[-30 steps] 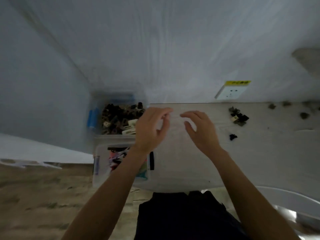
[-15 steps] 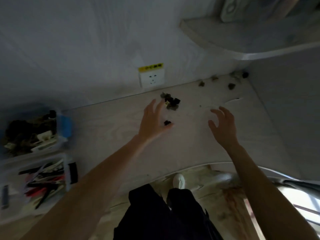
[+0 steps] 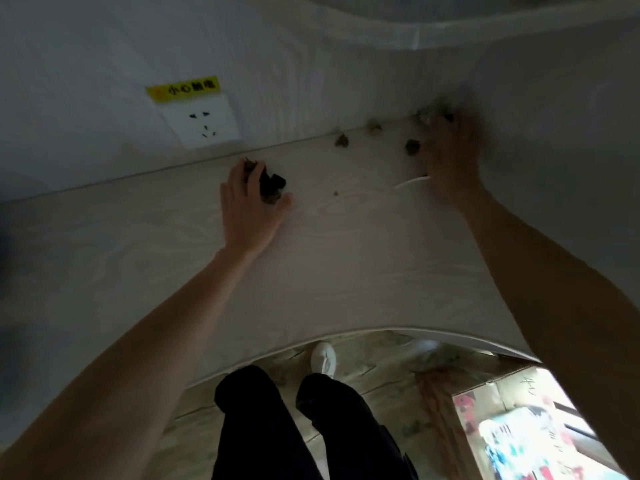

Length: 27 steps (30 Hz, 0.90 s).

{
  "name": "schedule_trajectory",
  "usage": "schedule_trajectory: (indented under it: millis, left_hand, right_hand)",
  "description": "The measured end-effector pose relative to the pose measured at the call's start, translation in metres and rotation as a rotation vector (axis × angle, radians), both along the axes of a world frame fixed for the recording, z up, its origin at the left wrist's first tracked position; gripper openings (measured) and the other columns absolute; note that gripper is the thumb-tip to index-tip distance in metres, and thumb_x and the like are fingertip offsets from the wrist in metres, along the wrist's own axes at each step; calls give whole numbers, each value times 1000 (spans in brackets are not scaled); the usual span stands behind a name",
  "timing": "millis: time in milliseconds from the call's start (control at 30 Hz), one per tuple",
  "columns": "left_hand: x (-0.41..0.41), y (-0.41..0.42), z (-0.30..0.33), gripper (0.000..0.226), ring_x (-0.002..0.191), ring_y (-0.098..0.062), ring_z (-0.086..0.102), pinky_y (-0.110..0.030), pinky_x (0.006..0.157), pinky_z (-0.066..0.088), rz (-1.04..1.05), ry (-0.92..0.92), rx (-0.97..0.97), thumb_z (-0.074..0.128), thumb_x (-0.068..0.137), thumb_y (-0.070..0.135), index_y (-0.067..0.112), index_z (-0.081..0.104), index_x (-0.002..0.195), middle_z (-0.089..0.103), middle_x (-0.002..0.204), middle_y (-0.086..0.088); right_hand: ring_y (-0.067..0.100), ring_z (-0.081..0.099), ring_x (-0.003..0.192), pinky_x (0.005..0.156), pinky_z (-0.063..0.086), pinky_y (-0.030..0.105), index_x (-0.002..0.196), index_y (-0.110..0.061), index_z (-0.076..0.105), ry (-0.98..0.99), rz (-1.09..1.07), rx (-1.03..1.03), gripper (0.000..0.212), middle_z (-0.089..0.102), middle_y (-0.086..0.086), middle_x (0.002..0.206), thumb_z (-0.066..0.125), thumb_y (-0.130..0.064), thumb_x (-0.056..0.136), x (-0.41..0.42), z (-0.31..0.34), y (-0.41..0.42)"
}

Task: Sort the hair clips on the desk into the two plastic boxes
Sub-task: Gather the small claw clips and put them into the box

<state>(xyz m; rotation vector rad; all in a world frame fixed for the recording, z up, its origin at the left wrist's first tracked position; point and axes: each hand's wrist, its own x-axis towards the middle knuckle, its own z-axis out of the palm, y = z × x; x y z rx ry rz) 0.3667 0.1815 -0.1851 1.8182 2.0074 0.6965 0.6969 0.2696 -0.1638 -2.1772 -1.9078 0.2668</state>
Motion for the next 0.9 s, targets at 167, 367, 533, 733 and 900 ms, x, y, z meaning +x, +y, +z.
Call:
schedule_trajectory:
  millis: [167, 367, 533, 733, 900]
  left_hand:
    - [2, 8, -8, 62, 142, -26, 18, -48, 118, 5, -9, 3, 54, 53, 88, 47, 20, 33, 140, 22, 153, -11]
    - [2, 4, -6, 59, 140, -25, 23, -47, 118, 6, -40, -13, 70, 47, 87, 48, 20, 39, 138, 28, 151, -10]
    - [1, 0, -3, 60, 137, -26, 27, -48, 116, 17, -47, -41, 60, 47, 85, 50, 19, 40, 136, 33, 148, -10]
    - [-1, -6, 0, 66, 136, -26, 27, -45, 115, 23, -27, -100, 55, 50, 83, 49, 21, 34, 141, 30, 149, -9]
    - [0, -2, 4, 67, 138, -26, 26, -43, 115, 22, -45, -116, 71, 49, 84, 48, 18, 33, 141, 29, 150, -11]
  right_hand:
    - [32, 44, 123, 104, 32, 32, 134, -5, 42, 326, 28, 31, 53, 47, 22, 133, 40, -31, 88, -4, 3, 30]
    - [36, 37, 129, 112, 26, 39, 130, -7, 48, 273, 396, 24, 49, 45, 21, 135, 40, -34, 89, -52, -1, 2]
    - [17, 13, 137, 117, 9, 32, 130, -18, 49, 312, 704, -19, 41, 29, 6, 149, 48, -34, 92, -106, -7, -29]
    - [29, 32, 134, 112, 19, 29, 130, -11, 50, 304, 336, 69, 50, 39, 16, 144, 28, -37, 94, -107, 4, -5]
    - [24, 37, 133, 110, 26, 49, 133, -23, 46, 198, 368, -61, 66, 45, 5, 143, 12, -52, 84, -146, -9, -4]
